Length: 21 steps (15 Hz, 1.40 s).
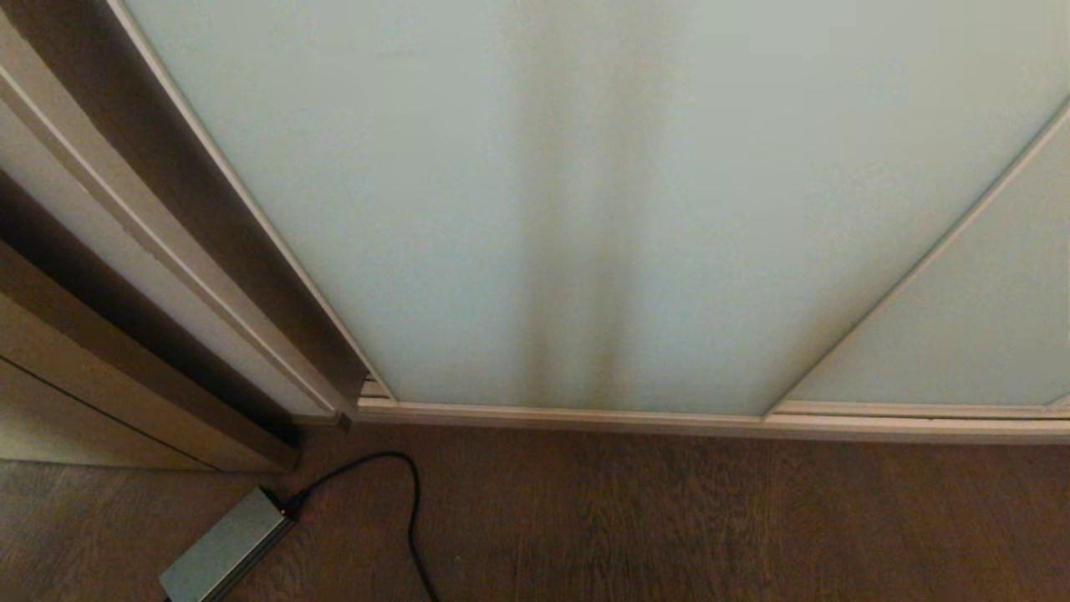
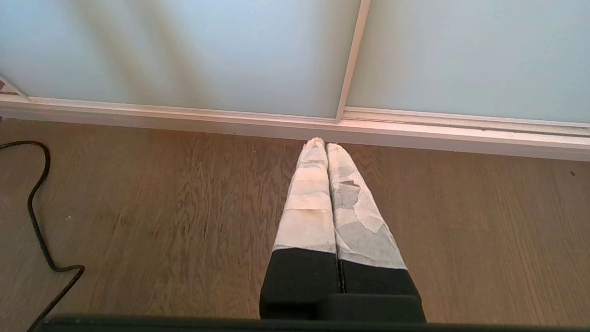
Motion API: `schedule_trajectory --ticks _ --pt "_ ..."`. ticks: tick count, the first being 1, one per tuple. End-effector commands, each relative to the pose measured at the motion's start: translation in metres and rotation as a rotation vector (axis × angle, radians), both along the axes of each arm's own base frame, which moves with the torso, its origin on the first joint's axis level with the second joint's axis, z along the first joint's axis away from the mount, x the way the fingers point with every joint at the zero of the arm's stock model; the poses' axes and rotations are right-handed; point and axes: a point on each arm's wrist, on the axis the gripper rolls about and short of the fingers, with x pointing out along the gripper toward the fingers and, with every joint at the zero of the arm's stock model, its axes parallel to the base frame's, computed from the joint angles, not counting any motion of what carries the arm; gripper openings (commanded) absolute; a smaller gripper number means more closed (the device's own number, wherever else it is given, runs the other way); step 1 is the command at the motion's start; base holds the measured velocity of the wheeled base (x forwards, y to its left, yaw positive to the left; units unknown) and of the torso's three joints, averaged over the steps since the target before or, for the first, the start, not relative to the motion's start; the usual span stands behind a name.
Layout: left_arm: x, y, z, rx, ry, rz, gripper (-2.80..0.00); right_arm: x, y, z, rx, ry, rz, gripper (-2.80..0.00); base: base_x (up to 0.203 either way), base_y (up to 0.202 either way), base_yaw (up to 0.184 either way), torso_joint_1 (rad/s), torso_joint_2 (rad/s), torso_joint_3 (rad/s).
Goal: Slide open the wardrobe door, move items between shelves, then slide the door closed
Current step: Close the door
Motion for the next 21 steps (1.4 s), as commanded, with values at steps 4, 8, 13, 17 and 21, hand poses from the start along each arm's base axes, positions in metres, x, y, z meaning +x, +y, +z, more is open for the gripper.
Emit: schedule_trajectory --ticks 4,8,13,17,21 --pt "-0.017 0.002 0.129 0.008 -0.229 0.102 -2.8 0.0 0.0 0.0 0.0 0.0 0.0 -2.8 0.0 0.0 0.0 0.0 0.0 0.0" --pt "0.03 0.008 0.221 -0.034 -0.29 0.372 -2.8 0.0 0.0 0.0 0.0 0.0 0.001 -2.8 0.0 0.0 0.0 0.0 0.0 0.0" --pt "0.106 0.014 0.293 -0.113 -0.413 0.649 -2.8 0.0 0.0 0.0 0.0 0.0 0.002 -2.8 0.0 0.0 0.0 0.0 0.0 0.0" --pt "0.151 0.021 0.319 -0.146 -0.499 0.734 -2.8 0.0 0.0 0.0 0.0 0.0 0.0 -2.8 0.0 0.0 0.0 0.0 0.0 0.0" --pt "0.193 0.023 0.326 -0.149 -0.557 0.687 -2.8 0.0 0.0 0.0 0.0 0.0 0.0 -2.8 0.0 0.0 0.0 0.0 0.0 0.0"
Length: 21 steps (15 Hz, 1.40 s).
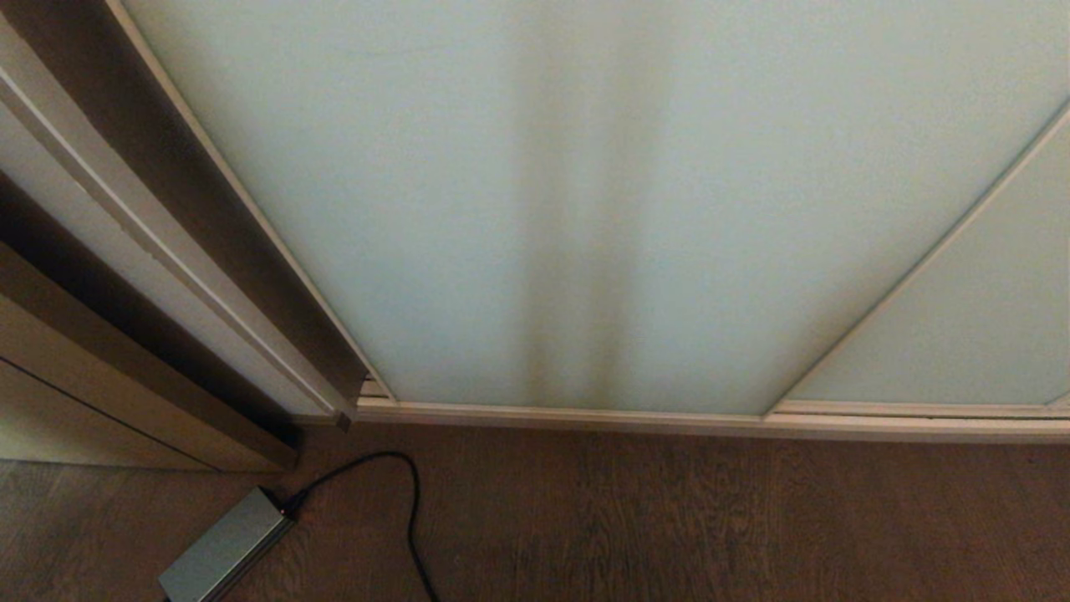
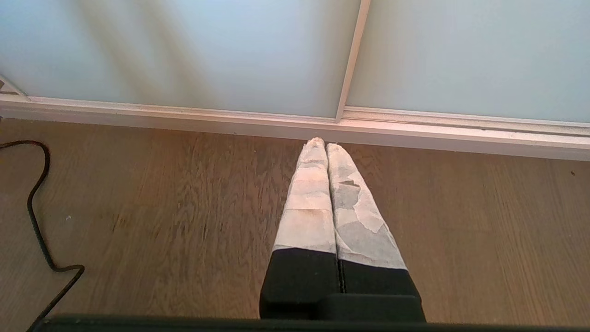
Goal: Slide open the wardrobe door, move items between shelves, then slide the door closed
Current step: Close the door, then open the door
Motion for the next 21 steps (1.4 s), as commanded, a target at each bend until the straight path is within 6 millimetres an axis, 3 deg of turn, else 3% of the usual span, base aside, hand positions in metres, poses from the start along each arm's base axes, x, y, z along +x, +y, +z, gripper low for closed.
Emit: schedule_trajectory --ticks 1,7,16,21 --pt "0.044 0.002 -0.007 0.016 0.047 -0.035 -2.8 0.0 0.0 0.0 0.0 0.0 0.001 -2.8 0.0 0.0 0.0 0.0 0.0 0.0" --pt "0.092 0.004 0.01 0.055 -0.006 -0.113 -2.8 0.0 0.0 0.0 0.0 0.0 0.0 -2.8 0.0 0.0 0.0 0.0 0.0 0.0" --pt "0.139 0.008 0.01 0.122 0.077 -0.219 -2.8 0.0 0.0 0.0 0.0 0.0 0.002 -2.8 0.0 0.0 0.0 0.0 0.0 0.0" --pt "0.151 0.009 0.014 0.14 0.134 -0.322 -2.8 0.0 0.0 0.0 0.0 0.0 0.0 -2.8 0.0 0.0 0.0 0.0 0.0 0.0"
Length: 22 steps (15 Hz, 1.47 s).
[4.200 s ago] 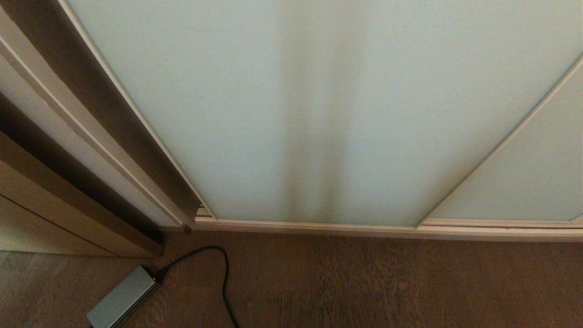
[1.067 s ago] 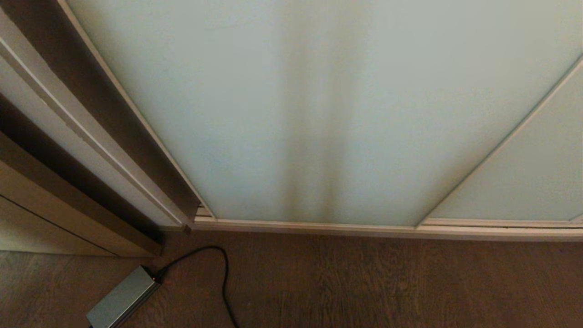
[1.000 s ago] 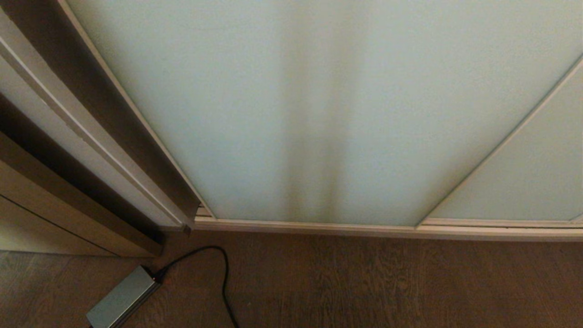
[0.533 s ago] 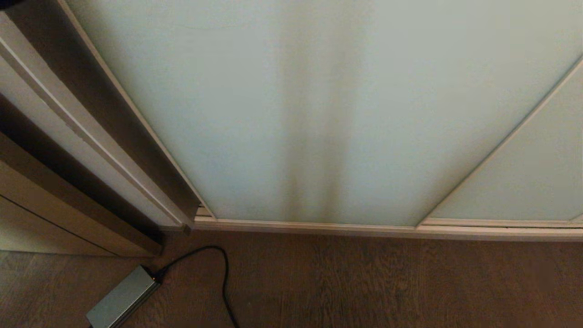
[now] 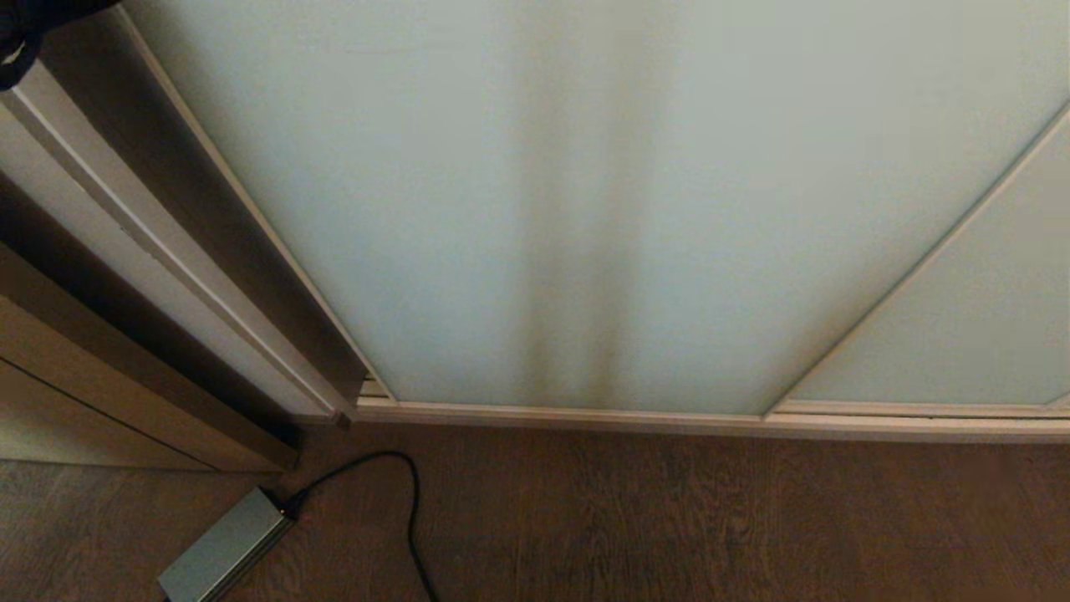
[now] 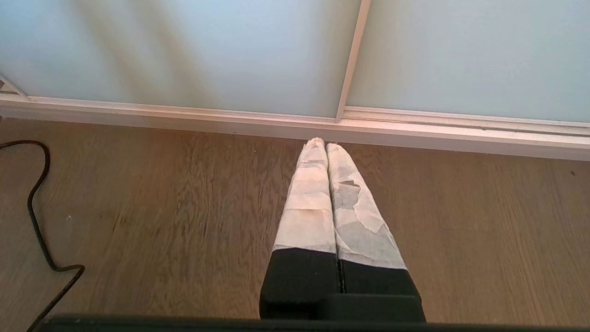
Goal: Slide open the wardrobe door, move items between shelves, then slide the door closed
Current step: Open the door
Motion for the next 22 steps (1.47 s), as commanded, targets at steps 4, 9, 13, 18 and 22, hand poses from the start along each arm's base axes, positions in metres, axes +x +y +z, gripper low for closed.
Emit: schedule_trajectory --ticks 4,9,13,18,22 --pt "0.003 -0.002 -0.002 0.029 0.043 -0.112 -2.8 0.0 0.0 0.0 0.0 -0.001 0.0 -2.8 0.0 0.0 0.0 0.0 0.0 0.0" --pt "0.001 -0.006 0.0 0.051 0.039 -0.166 -2.8 0.0 0.0 0.0 0.0 -0.001 0.001 -2.8 0.0 0.0 0.0 0.0 0.0 0.0" --pt "-0.021 -0.021 0.011 0.046 0.029 -0.247 -2.8 0.0 0.0 0.0 0.0 -0.001 0.001 -2.8 0.0 0.0 0.0 0.0 0.0 0.0" --pt "-0.043 -0.044 0.015 0.002 0.039 -0.398 -2.8 0.0 0.0 0.0 0.0 -0.001 0.001 -2.8 0.0 0.0 0.0 0.0 0.0 0.0" --pt "-0.05 -0.068 0.003 -0.014 0.075 -0.508 -2.8 0.0 0.0 0.0 0.0 -0.001 0.0 -2.8 0.0 0.0 0.0 0.0 0.0 0.0"
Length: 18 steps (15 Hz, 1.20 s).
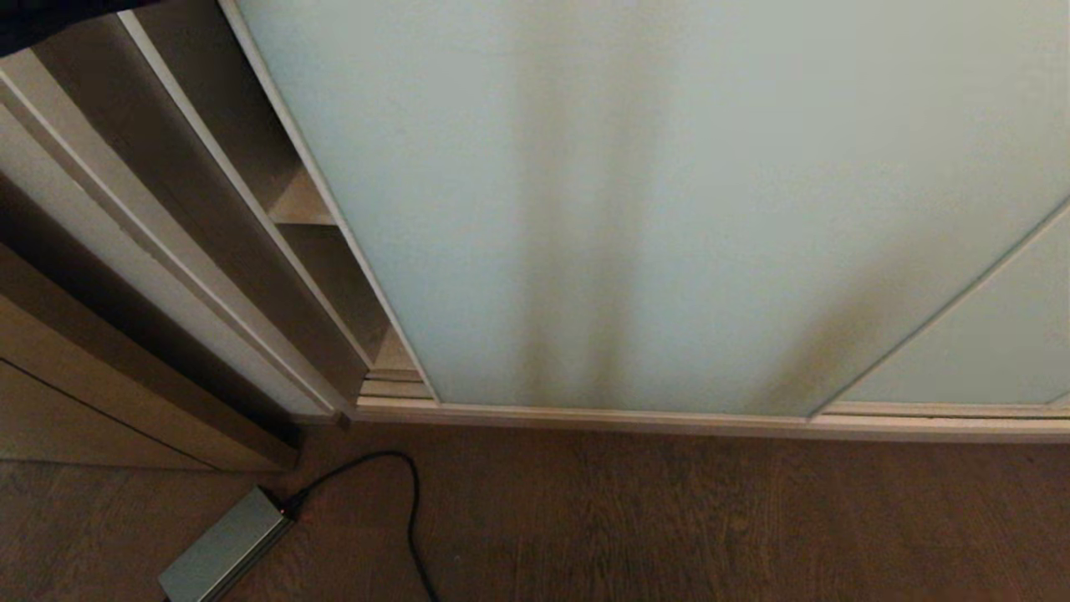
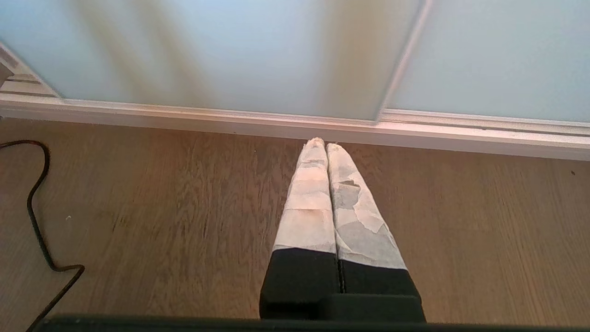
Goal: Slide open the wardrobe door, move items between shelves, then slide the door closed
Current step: Open the door
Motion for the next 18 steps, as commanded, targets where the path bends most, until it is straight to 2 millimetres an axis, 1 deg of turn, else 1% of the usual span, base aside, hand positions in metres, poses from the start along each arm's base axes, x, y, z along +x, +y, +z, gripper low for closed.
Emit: schedule_trajectory --ticks 1,4,8,12,15,16,17,18 --pt "-0.01 -0.016 -0.005 -0.006 0.015 -0.072 -2.8 0.0 0.0 0.0 0.0 -0.001 0.002 -2.8 0.0 0.0 0.0 0.0 0.0 0.0" --pt "-0.013 -0.044 -0.017 -0.002 0.059 -0.185 -2.8 0.0 0.0 0.0 0.0 -0.001 0.001 -2.8 0.0 0.0 0.0 0.0 0.0 0.0" --pt "-0.021 -0.081 -0.024 0.004 0.086 -0.328 -2.8 0.0 0.0 0.0 0.0 -0.001 0.002 -2.8 0.0 0.0 0.0 0.0 0.0 0.0" --pt "-0.014 -0.117 -0.037 0.019 0.135 -0.403 -2.8 0.0 0.0 0.0 0.0 -0.001 0.0 -2.8 0.0 0.0 0.0 0.0 0.0 0.0" --pt "-0.013 -0.144 -0.046 0.033 0.162 -0.465 -2.8 0.0 0.0 0.0 0.0 -0.001 0.0 -2.8 0.0 0.0 0.0 0.0 0.0 0.0" --pt "-0.016 -0.145 -0.044 0.027 0.158 -0.466 -2.8 0.0 0.0 0.0 0.0 -0.001 0.002 -2.8 0.0 0.0 0.0 0.0 0.0 0.0" --pt "-0.026 -0.139 -0.037 0.012 0.135 -0.465 -2.8 0.0 0.0 0.0 0.0 -0.001 0.002 -2.8 0.0 0.0 0.0 0.0 0.0 0.0" --pt "-0.042 -0.129 -0.027 -0.005 0.105 -0.468 -2.8 0.0 0.0 0.0 0.0 -0.001 0.001 -2.8 0.0 0.0 0.0 0.0 0.0 0.0"
